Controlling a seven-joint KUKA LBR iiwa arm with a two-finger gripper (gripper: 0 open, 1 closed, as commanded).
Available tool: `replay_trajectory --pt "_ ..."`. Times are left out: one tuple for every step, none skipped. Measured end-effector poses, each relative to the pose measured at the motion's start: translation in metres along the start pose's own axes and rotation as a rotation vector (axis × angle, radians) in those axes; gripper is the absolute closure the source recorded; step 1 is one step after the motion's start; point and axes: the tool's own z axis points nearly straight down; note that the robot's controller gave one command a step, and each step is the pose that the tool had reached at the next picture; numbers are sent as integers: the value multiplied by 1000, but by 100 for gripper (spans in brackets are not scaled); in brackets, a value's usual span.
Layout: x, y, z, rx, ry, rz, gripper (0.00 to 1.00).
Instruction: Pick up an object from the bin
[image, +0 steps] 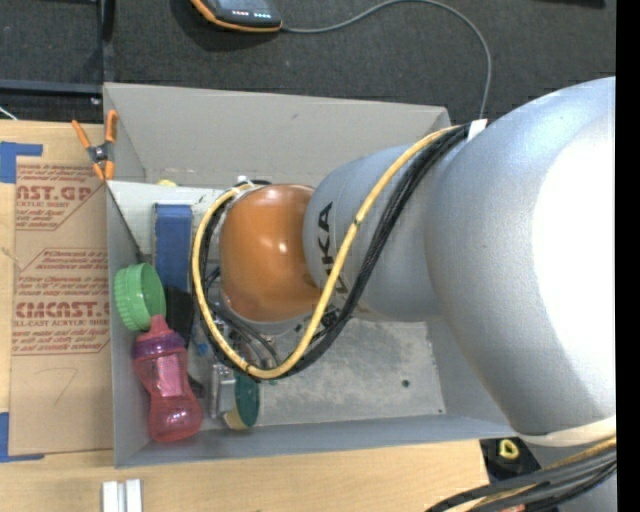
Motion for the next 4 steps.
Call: replay_trajectory --pt "-14 -30 -10 -5 -6 130 0" --pt "-35 -11 -64 -6 -5 144 0" --pt "-36 -18 9 -3 -5 554 0" --pt "-3 -30 -9 -15 -13 655 0"
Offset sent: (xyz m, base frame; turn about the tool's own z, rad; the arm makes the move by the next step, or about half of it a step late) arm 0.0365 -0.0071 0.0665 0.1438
